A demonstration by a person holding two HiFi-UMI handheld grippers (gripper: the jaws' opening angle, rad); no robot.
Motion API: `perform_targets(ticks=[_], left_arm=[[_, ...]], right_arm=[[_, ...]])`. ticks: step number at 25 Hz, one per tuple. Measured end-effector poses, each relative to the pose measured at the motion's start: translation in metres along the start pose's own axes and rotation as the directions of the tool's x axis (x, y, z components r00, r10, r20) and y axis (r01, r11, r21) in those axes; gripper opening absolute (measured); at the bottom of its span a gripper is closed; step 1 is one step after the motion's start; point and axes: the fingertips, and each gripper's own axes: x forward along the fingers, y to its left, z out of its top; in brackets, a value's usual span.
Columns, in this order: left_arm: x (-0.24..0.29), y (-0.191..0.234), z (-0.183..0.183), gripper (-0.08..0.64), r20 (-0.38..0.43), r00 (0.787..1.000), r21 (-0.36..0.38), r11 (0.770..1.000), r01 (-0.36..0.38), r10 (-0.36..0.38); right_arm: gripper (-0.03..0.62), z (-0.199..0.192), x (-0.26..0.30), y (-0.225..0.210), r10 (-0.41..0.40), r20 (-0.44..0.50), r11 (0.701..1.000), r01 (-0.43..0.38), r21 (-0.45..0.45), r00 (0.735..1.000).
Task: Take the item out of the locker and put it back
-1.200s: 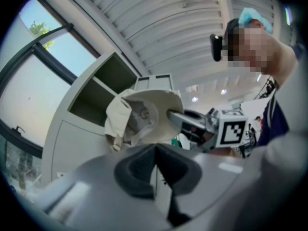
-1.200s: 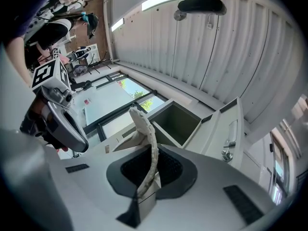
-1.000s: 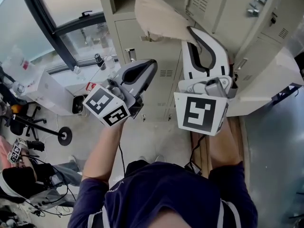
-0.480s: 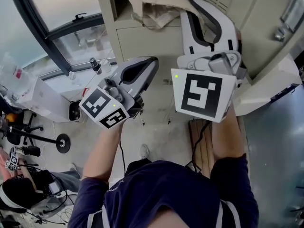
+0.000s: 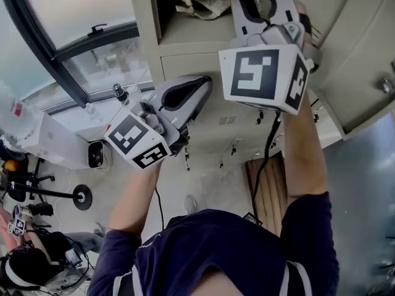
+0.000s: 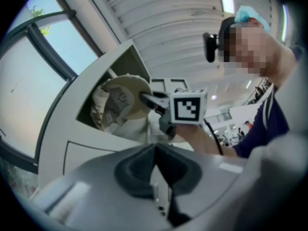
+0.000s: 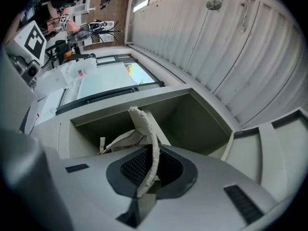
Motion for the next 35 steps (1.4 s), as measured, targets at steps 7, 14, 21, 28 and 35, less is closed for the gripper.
perform_targets(ticks=[7, 14, 21, 28, 35], left_arm=[[0.000, 0.000, 0.000, 0.003, 0.015, 1.000, -0.004, 1.000, 0.014, -0.014], [0.002, 0.014, -0.005, 0.003, 0.001, 1.000, -0.003, 1.000, 0.004, -0.004], [-0.001, 0.023, 0.005, 0.003, 0.012, 1.000, -0.011, 1.000, 0.005, -0.005], [-0.003, 0.034, 0.003, 0.003, 0.017, 1.000, -0.028, 1.000, -0.005, 0.006], [-0.004, 0.032, 0.003, 0.003, 0.014, 1.000, -0.031, 1.000, -0.003, 0.003]], right_arm=[[0.023, -0.013, 0.025, 0.009, 0.041, -0.035, 0.995, -0.044, -0.093, 0.999], [0.023, -0.042, 0.057, 0.047, 0.159, -0.107, 0.974, -0.174, -0.146, 0.981], [0.022, -0.048, 0.079, 0.070, 0.253, -0.162, 0.940, -0.281, -0.191, 0.954], [0.023, -0.062, 0.090, 0.093, 0.331, -0.204, 0.902, -0.373, -0.219, 0.921], [0.023, -0.070, 0.088, 0.107, 0.385, -0.230, 0.875, -0.433, -0.216, 0.894]])
